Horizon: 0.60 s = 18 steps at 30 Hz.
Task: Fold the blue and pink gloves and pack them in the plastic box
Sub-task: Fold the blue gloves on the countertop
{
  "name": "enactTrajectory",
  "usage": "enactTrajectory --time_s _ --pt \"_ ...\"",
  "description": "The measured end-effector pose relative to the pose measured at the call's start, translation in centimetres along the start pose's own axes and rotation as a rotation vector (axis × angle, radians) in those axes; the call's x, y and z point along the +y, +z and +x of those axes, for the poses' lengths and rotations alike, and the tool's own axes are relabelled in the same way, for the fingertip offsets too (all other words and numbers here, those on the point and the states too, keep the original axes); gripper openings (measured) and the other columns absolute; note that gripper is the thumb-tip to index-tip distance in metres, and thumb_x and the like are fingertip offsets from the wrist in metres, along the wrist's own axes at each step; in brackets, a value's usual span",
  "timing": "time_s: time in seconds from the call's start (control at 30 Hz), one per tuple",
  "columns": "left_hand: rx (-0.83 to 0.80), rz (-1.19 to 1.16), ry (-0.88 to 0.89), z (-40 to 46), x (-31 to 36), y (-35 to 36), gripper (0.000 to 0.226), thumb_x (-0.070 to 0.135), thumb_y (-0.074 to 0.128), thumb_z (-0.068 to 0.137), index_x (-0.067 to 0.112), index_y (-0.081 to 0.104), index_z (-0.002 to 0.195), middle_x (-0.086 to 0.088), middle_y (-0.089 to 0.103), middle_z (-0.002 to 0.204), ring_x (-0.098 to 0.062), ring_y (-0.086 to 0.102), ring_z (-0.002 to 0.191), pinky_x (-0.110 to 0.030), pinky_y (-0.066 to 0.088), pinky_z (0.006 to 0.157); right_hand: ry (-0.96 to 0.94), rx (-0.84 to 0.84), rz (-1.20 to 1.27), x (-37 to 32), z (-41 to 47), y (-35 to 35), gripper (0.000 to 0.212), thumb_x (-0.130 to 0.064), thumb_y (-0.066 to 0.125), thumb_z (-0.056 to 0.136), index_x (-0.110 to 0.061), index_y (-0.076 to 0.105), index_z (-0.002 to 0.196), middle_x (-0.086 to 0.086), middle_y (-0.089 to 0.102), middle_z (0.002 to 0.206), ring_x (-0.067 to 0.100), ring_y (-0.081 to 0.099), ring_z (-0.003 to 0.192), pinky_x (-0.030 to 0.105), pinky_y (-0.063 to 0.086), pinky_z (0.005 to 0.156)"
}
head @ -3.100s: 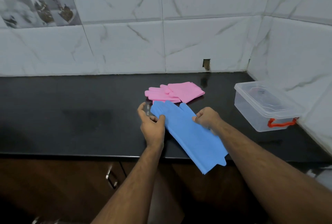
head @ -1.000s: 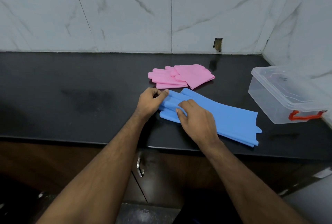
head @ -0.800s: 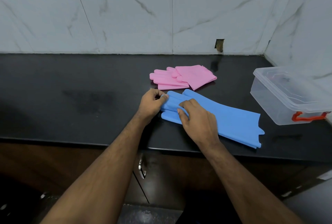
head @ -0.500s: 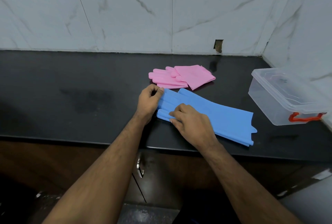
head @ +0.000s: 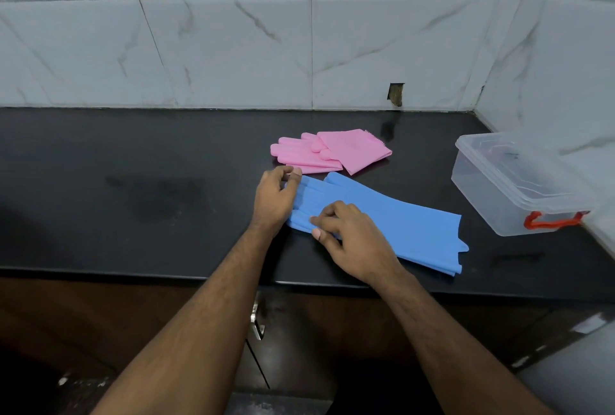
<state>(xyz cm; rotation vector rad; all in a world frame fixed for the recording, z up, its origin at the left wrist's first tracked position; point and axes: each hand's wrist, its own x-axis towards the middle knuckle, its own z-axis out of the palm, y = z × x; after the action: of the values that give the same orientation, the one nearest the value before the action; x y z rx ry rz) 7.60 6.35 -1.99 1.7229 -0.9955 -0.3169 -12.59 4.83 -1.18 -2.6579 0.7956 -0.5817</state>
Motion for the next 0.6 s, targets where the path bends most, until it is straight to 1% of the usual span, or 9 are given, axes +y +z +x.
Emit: enactTrajectory --time_s 0.07,0.13,0.17,0.23,0.3,0.37,0.47,0.53,0.6 --pt "-0.059 0.025 -0.029 0.0 0.1 0.1 0.042 0.054 0.058 0.098 0.022 0.069 0.122 0.004 0.066 0.115 -0.012 0.062 0.105 -0.034 0.05 0.096 0.091 0.112 0.161 0.3 -0.1 -0.1 0.038 -0.042 0.047 0.105 -0.026 0.063 0.135 -0.011 0.053 0.125 0.009 0.054 0.113 0.033 0.048 0.096" --pt "-0.091 -0.01 -0.064 0.2 0.0 0.1 0.036 0.056 0.063 0.093 0.027 0.074 0.112 0.014 0.071 0.106 -0.011 0.067 0.103 -0.035 0.053 0.094 0.193 0.256 0.163 0.7 -0.1 -0.3 0.042 -0.043 0.045 0.106 -0.02 0.061 0.138 -0.007 0.056 0.133 0.011 0.052 0.121 0.037 0.047 0.103" --pt "-0.098 -0.041 -0.075 0.3 -0.1 0.1 0.03 0.053 0.064 0.092 0.028 0.076 0.103 0.013 0.074 0.099 -0.011 0.069 0.097 -0.036 0.056 0.09 0.233 0.272 0.124 0.8 0.0 -0.4 0.046 -0.044 0.043 0.106 -0.019 0.059 0.14 -0.005 0.056 0.138 0.013 0.05 0.127 0.039 0.044 0.107" --pt "-0.098 -0.096 -0.076 0.4 -0.1 0.1 0.026 0.05 0.066 0.091 0.026 0.077 0.087 0.012 0.075 0.083 -0.008 0.068 0.081 -0.036 0.056 0.079 0.271 0.163 -0.004 0.7 0.2 -0.3 0.052 -0.048 0.039 0.106 -0.018 0.052 0.147 -0.001 0.049 0.151 0.018 0.042 0.138 0.04 0.034 0.116" --pt "-0.082 -0.133 -0.057 0.1 0.0 0.0 0.033 0.048 0.065 0.093 0.024 0.071 0.072 0.015 0.064 0.066 -0.004 0.056 0.066 -0.031 0.048 0.068 0.24 0.062 -0.158 0.4 0.3 0.1 0.054 -0.046 0.035 0.106 -0.017 0.046 0.15 0.0 0.042 0.158 0.019 0.037 0.143 0.039 0.029 0.118" --pt "-0.076 -0.149 -0.042 -0.2 0.2 0.0 0.039 0.047 0.063 0.095 0.024 0.063 0.063 0.017 0.053 0.058 -0.002 0.046 0.059 -0.027 0.041 0.064 0.226 0.05 -0.205 0.2 0.4 0.3 0.054 -0.043 0.033 0.106 -0.016 0.045 0.151 0.001 0.041 0.159 0.018 0.038 0.144 0.038 0.028 0.119" --pt "-0.063 -0.16 -0.054 -0.5 0.5 -0.1 0.037 0.043 0.064 0.095 0.018 0.065 0.068 0.01 0.06 0.063 -0.002 0.051 0.065 -0.027 0.043 0.067 0.229 0.057 -0.195 0.2 0.3 0.2 0.052 -0.041 0.034 0.106 -0.017 0.046 0.151 0.0 0.041 0.159 0.017 0.038 0.144 0.037 0.028 0.12" --pt "-0.041 -0.2 -0.076 -0.6 0.6 -0.3 0.035 0.04 0.064 0.093 0.011 0.069 0.074 -0.008 0.071 0.079 -0.005 0.058 0.078 -0.03 0.046 0.075 0.223 0.052 -0.197 0.2 0.2 0.2 0.052 -0.041 0.033 0.106 -0.017 0.047 0.15 0.0 0.042 0.159 0.017 0.038 0.144 0.037 0.028 0.12" --pt "-0.018 -0.218 -0.096 -0.7 0.7 -0.4 0.032 0.037 0.065 0.093 0.009 0.072 0.078 -0.013 0.074 0.09 -0.01 0.062 0.082 -0.033 0.05 0.078 0.214 0.045 -0.19 0.2 0.3 0.3 0.052 -0.04 0.034 0.106 -0.017 0.047 0.151 -0.001 0.042 0.159 0.016 0.038 0.145 0.037 0.027 0.121"
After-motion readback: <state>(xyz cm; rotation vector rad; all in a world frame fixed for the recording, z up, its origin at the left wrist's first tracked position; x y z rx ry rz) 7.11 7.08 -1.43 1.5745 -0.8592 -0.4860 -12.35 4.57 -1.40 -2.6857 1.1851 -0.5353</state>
